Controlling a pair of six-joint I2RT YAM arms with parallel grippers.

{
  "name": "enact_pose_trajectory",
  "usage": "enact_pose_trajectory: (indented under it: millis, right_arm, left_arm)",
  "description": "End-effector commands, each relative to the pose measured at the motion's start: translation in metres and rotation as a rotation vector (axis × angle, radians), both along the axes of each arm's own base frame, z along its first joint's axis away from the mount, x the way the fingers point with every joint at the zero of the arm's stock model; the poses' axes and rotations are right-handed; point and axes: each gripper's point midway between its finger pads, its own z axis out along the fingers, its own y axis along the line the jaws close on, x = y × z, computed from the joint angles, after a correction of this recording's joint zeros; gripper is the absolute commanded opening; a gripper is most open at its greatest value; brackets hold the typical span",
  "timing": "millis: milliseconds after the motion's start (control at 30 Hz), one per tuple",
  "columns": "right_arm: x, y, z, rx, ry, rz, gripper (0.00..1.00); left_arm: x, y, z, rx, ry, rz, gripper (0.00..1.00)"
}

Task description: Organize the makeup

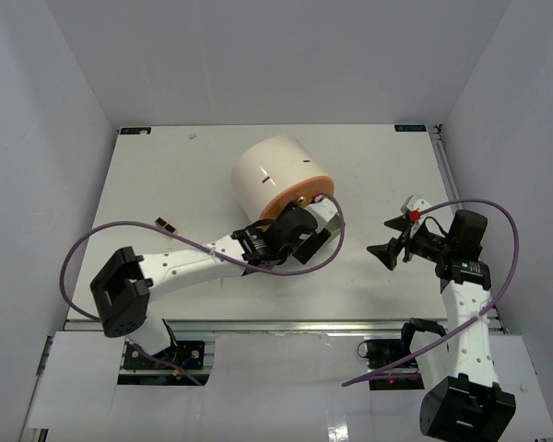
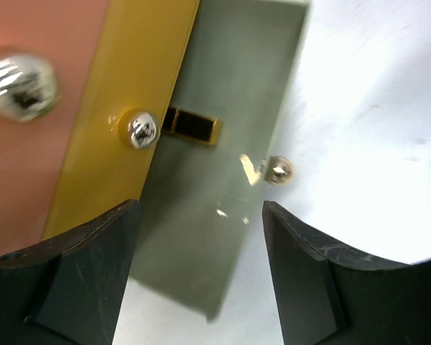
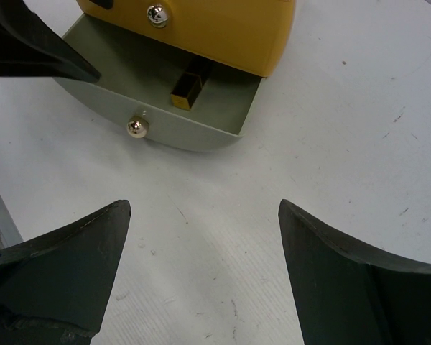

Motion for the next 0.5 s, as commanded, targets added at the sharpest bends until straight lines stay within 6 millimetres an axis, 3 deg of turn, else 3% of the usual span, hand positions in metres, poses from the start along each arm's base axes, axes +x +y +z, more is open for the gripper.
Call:
enact_pose_trajectory:
  millis: [0,33,133,200,300,467]
  right_arm:
    - [-0.005,0.005,0.006,-0.004,-0.053,0.047,0.9]
    - [-0.006,0.006,0.007,-0.004,-0.055,0.051,0.9]
    - [-0.009,0.01,0.009,0.008,-0.059,0.076,0.9]
    - [-0.009,0.011,0.009,0.01,-0.051,0.084,0.91]
    - [-0.008,0.016,0.008,0.01,-0.031,0.097,0.91]
    - [-0.008,0.02,0.009,0.01,-0.018,0.103,0.92]
  left_arm:
    - [-0.036,0.004,0.091,-0.369,0.04,-0.024,0.79]
    - [-0.04,0.009,0.089,-0.392,0.06,-0.011,0.79]
    - [-0.062,0.047,0.125,-0.571,0.062,0.016,0.79]
    - [-0.064,0.075,0.126,-0.631,0.069,0.079,0.8]
    - [-0.054,0.131,0.116,-0.709,0.068,0.247,0.81]
    - [-0.016,0.213,0.087,-0.684,0.046,0.569,0.86]
